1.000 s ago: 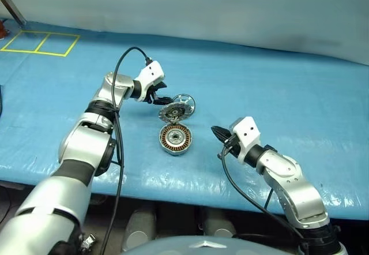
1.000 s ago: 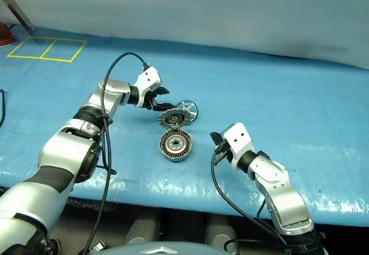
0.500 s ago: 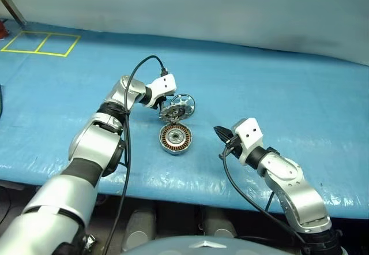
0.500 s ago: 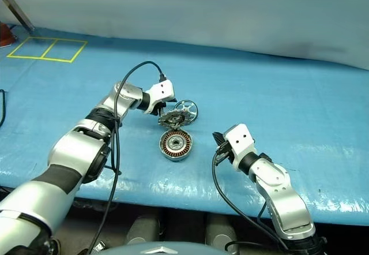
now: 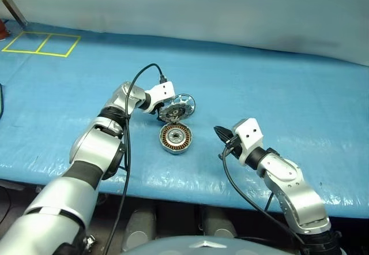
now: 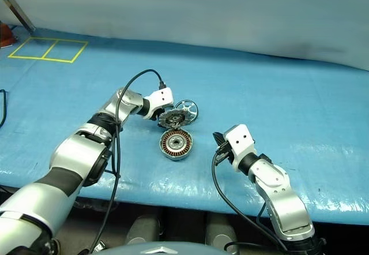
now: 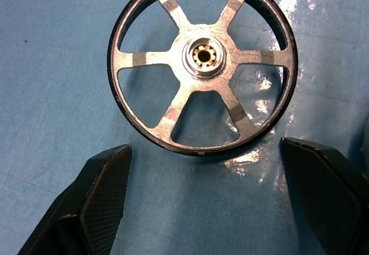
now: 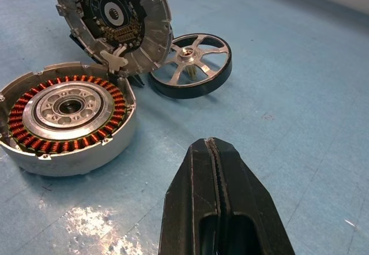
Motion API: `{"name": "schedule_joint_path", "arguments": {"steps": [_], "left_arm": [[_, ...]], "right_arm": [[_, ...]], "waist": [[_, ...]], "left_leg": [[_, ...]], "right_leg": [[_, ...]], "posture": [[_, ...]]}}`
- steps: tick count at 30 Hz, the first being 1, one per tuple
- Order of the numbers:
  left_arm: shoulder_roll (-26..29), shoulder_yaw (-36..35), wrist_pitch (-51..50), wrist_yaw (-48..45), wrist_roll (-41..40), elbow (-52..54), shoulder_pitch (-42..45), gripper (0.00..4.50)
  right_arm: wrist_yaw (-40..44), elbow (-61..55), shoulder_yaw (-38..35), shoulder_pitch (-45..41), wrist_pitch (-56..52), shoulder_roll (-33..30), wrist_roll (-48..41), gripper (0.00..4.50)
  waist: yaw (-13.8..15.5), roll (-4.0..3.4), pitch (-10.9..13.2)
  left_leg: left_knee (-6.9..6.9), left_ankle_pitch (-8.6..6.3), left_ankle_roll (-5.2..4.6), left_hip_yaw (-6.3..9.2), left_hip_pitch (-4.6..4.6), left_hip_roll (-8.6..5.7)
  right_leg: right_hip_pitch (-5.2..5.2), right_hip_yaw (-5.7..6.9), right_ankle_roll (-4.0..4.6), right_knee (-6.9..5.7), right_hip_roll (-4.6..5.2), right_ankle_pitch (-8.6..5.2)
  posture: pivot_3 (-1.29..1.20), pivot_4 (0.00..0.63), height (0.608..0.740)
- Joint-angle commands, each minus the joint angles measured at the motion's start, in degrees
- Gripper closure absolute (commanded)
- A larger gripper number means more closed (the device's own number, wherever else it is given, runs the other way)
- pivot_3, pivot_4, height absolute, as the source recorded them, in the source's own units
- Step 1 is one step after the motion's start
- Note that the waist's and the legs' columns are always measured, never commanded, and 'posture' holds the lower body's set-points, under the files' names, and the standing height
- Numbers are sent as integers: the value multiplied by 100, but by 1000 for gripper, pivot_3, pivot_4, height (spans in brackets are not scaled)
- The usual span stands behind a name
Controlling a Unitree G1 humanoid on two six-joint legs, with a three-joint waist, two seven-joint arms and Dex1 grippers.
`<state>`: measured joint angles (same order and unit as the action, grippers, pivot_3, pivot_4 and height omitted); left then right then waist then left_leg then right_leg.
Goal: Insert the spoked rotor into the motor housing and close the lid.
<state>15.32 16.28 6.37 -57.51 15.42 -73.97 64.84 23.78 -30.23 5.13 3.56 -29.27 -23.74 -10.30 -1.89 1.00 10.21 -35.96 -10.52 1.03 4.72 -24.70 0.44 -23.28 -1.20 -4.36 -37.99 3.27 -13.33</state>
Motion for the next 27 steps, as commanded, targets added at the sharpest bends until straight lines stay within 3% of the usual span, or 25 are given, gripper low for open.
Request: {"name": "schedule_joint_path", "arguments": {"steps": [1, 17, 27], "left_arm": [[-56, -222, -130, 37, -164, -5, 13, 27], [-39, -887, -763, 137, -551, 14, 100, 27], [298, -756, -1241, -1056, -507, 108, 288, 27]], "right_arm": [[-6, -204, -52, -70, 94, 16, -10, 4500], [-18, -153, 8, -57, 82, 35, 54, 4500], [15, -100, 61, -41, 70, 4, 101, 4500]], "waist": [[2, 0, 0], [-2, 0, 0], [-25, 0, 0]], "left_leg": [[-1, 0, 0, 0, 0, 0], [-3, 0, 0, 2, 1, -1], [-4, 1, 0, 2, 2, -1]], "right_leg": [[0, 0, 0, 0, 0, 0], [1, 0, -2, -4, 0, 2], [0, 0, -1, -8, -2, 2]], "posture": [[0, 150, 740], [0, 150, 740], [0, 150, 740]]}}
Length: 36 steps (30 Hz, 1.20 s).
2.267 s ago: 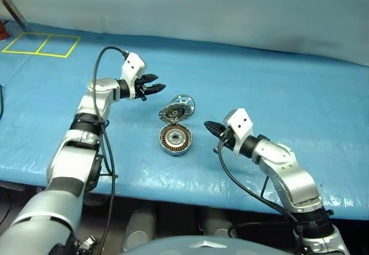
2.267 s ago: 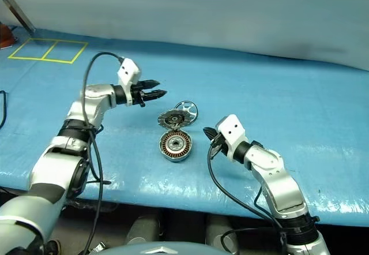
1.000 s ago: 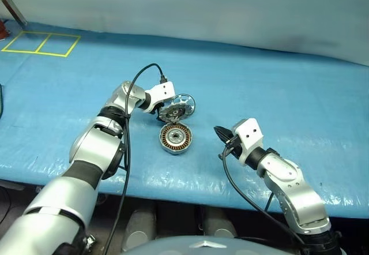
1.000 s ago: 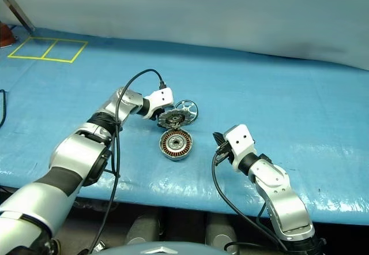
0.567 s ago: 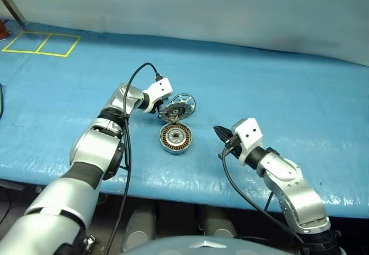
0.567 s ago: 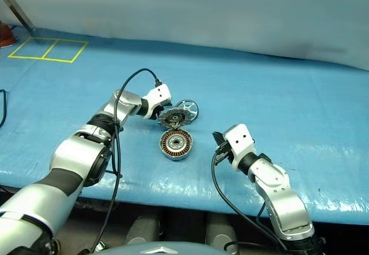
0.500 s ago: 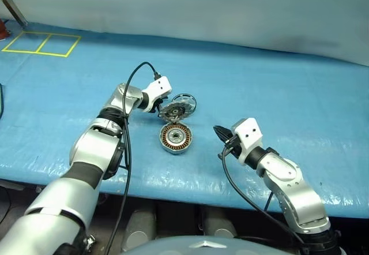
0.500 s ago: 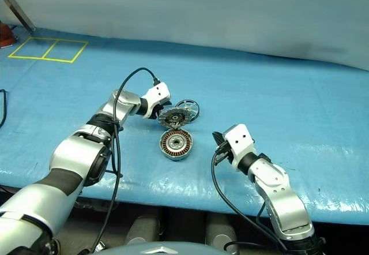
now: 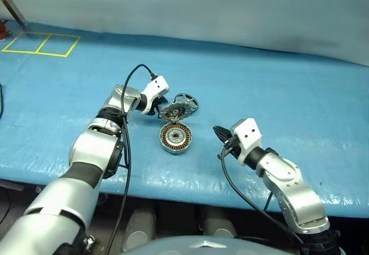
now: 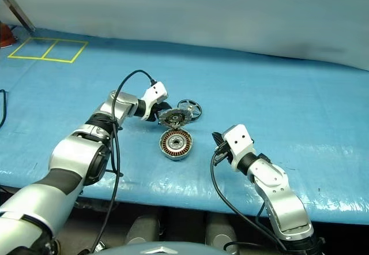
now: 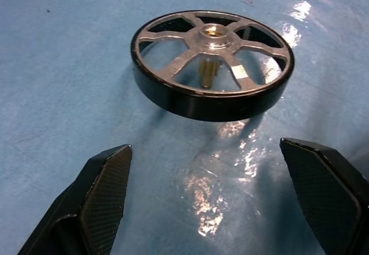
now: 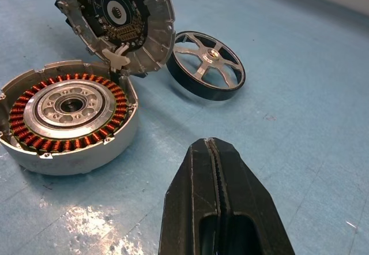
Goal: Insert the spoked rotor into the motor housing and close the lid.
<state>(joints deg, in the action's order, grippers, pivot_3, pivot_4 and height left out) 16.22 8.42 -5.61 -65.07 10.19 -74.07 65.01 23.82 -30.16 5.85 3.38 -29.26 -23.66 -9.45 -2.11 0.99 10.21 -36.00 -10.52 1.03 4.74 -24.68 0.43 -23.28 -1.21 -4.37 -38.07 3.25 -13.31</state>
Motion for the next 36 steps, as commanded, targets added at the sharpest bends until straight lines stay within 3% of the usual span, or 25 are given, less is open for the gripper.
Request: {"name": "schedule_joint_path", "arguments": {"steps": [1, 10, 16, 22, 28, 35, 36], "left_arm": [[295, 41, 2, -330, 42, 134, 311, 27], [654, -253, 43, -152, -150, 136, 523, 27], [698, -707, 579, -543, -735, 576, -47, 27], [993, -919, 1087, -992, -1251, 1952, -1492, 27], [1149, -1021, 819, -846, -1798, 4032, -3147, 27], [1074, -1061, 384, -299, -2287, 5866, -4512, 0], [1040, -1063, 353, -204, -2342, 6089, -4670, 0]], "right_arm": [[19, -89, -5, -32, 71, -7, 18, 4500], [-26, 69, -109, -208, 146, 51, -7, 4500], [-21, 1187, -440, -1110, 443, 95, 0, 4500], [614, 2654, -241, -2286, 722, 58, -32, 4500], [1340, 3997, 51, -3312, 961, 215, -15, 4500], [1728, 5296, 414, -4218, 1343, 476, 295, 2323], [1785, 5467, 465, -4333, 1404, 522, 347, 2323]], "waist": [[-2, 0, 0], [12, 0, 0], [-13, -2, -1], [-77, -4, -2], [-105, -5, -2], [-69, -7, -4], [-70, -8, -4]], "left_leg": [[0, 0, 0, 0, 0, 0], [-5, 0, 0, 2, 1, 0], [-8, 3, -2, -3, 6, 1], [0, 6, -3, -8, 10, 4], [1, 7, -2, -7, 10, 6], [-2, 14, 3, -13, 19, 7], [-2, 16, 4, -12, 19, 8]], "right_leg": [[0, 0, 0, -2, 0, 0], [3, -1, 0, -3, 0, 0], [3, -5, 2, -7, 0, 5], [-2, -12, 36, -11, -3, 26], [-2, -15, 40, -12, -3, 28], [1, -20, 44, -12, -3, 41], [0, -19, 46, -12, -5, 43]], "posture": [[0, 150, 740], [0, 150, 740], [0, 150, 740], [0, 150, 740], [0, 150, 740], [0, 150, 740], [0, 150, 740]]}}
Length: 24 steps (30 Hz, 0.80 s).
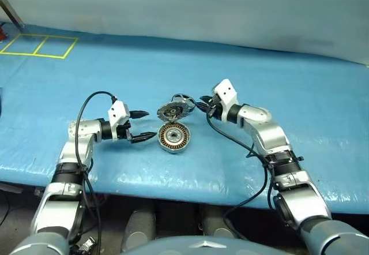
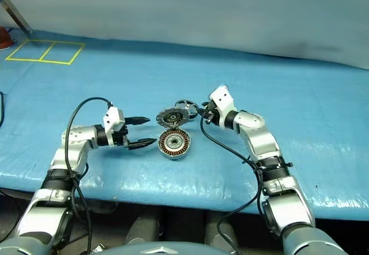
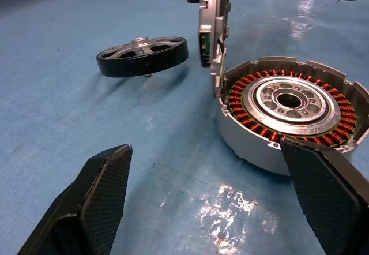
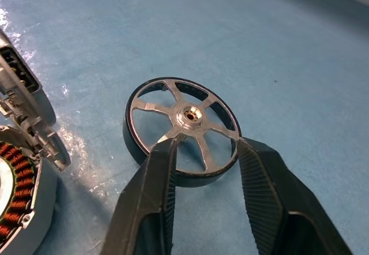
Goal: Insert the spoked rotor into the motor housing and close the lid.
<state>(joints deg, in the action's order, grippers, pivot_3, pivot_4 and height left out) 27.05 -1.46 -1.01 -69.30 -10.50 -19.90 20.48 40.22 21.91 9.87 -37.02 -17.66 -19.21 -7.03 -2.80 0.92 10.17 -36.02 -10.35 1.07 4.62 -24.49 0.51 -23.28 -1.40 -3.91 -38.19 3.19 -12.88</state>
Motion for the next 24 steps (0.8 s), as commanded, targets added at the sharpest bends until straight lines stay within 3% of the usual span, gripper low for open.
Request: {"name": "schedule_joint_path", "arguments": {"steps": [1, 12, 23, 24], "left_arm": [[-71, -68, -144, 307, -330, 872, -360, 0], [-222, 160, -387, 829, -622, 1804, -1148, 0], [-146, 242, -414, 991, -691, 1861, -1190, 0], [-148, 246, -412, 1002, -688, 1866, -1192, 0]], "right_arm": [[186, 427, 97, -402, 305, 128, 144, 2323], [179, 2187, -48, -1162, 779, 602, 323, 2323], [42, 2575, -47, -1093, 888, 686, 512, 2323], [33, 2587, -44, -1079, 874, 696, 519, 2494]], "waist": [[0, 0, 0], [-10, -2, 0], [-27, -4, -1], [-28, -5, -1]], "left_leg": [[1, 1, 0, 0, 2, 0], [6, 15, 3, -1, 8, 5], [8, 16, 3, -3, 11, 5], [8, 16, 3, -3, 12, 5]], "right_leg": [[0, 0, 1, -1, 0, 1], [1, 0, 9, 0, -5, 14], [1, -1, 11, 0, -6, 15], [1, -1, 11, 0, -6, 15]], "posture": [[0, 150, 740], [0, 150, 740], [0, 150, 740], [0, 150, 740]]}}
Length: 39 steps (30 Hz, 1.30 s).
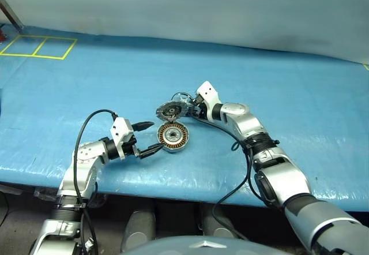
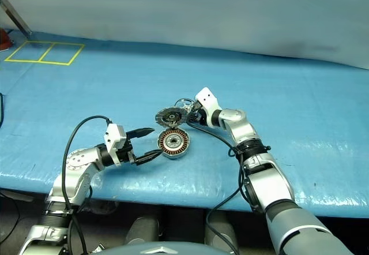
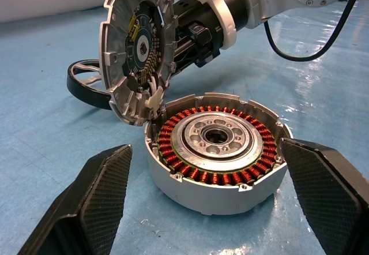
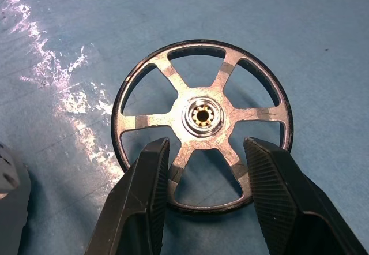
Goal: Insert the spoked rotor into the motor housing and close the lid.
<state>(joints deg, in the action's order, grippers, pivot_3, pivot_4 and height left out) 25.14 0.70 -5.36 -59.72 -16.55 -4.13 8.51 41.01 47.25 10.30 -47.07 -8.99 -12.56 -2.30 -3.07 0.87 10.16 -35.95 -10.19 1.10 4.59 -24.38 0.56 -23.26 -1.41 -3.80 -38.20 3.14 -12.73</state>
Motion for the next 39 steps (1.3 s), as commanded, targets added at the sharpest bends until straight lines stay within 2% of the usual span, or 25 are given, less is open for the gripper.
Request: {"name": "schedule_joint_path", "arguments": {"steps": [1, 4, 7, 14, 22, 25, 27, 39], "left_arm": [[42, 32, 26, 52, -83, 294, 3, 0], [38, 16, 54, 109, -95, 314, -10, 0], [49, -8, 80, 153, -106, 321, -23, 0], [26, -22, 120, 202, -152, 258, -14, 0], [-32, 16, 177, 255, -136, 171, 58, 0], [-40, -14, 175, 308, -146, 220, -20, 0], [-29, -28, 179, 338, -150, 244, -67, 0], [49, -120, 180, 496, -175, 381, -265, 0]], "right_arm": [[-63, 59, -92, -59, -12, 39, 51, 2704], [-34, -107, -38, 73, -4, 7, 122, 3500], [-142, -350, -99, 200, -27, -46, 155, 4478], [-203, -1053, -338, 636, -242, -217, 7, 4478], [-363, -1226, -577, 493, -144, -85, -178, 4478], [-290, -1085, -454, 341, -7, -40, -90, 3935], [-244, -950, -373, 266, 67, -16, -20, 3286], [-79, 180, -76, -105, 478, 52, 375, 3286]], "waist": [[-3, -2, -1], [-12, -2, -1], [-15, -2, -1], [-17, -3, -1], [-29, -4, 0], [-39, -5, 1], [-44, -5, 1], [-46, -6, 1]], "left_leg": [[0, 0, 0, 0, 1, 0], [4, 0, 0, -1, 24, 1], [19, 0, 0, -3, 69, 3], [27, 0, 0, -6, 67, 4], [36, 0, 0, -9, 67, 5], [40, 0, 0, -11, 66, 5], [43, 0, 0, -13, 66, 6], [59, 0, 0, -13, 69, 8]], "right_leg": [[0, 0, 0, 0, 0, 0], [23, 0, 2, 3, 0, -1], [66, 0, 14, 14, 1, -38], [62, -2, 15, 18, 1, -38], [55, -3, 14, 21, 1, -38], [54, -4, 14, 24, 1, -38], [51, -5, 14, 25, 1, -38], [49, -5, 15, 32, 0, -38]], "posture": [[0, 150, 740], [0, 150, 740], [0, 150, 740], [0, 150, 740], [0, 150, 740], [0, 150, 740], [0, 150, 740], [0, 150, 740]]}}
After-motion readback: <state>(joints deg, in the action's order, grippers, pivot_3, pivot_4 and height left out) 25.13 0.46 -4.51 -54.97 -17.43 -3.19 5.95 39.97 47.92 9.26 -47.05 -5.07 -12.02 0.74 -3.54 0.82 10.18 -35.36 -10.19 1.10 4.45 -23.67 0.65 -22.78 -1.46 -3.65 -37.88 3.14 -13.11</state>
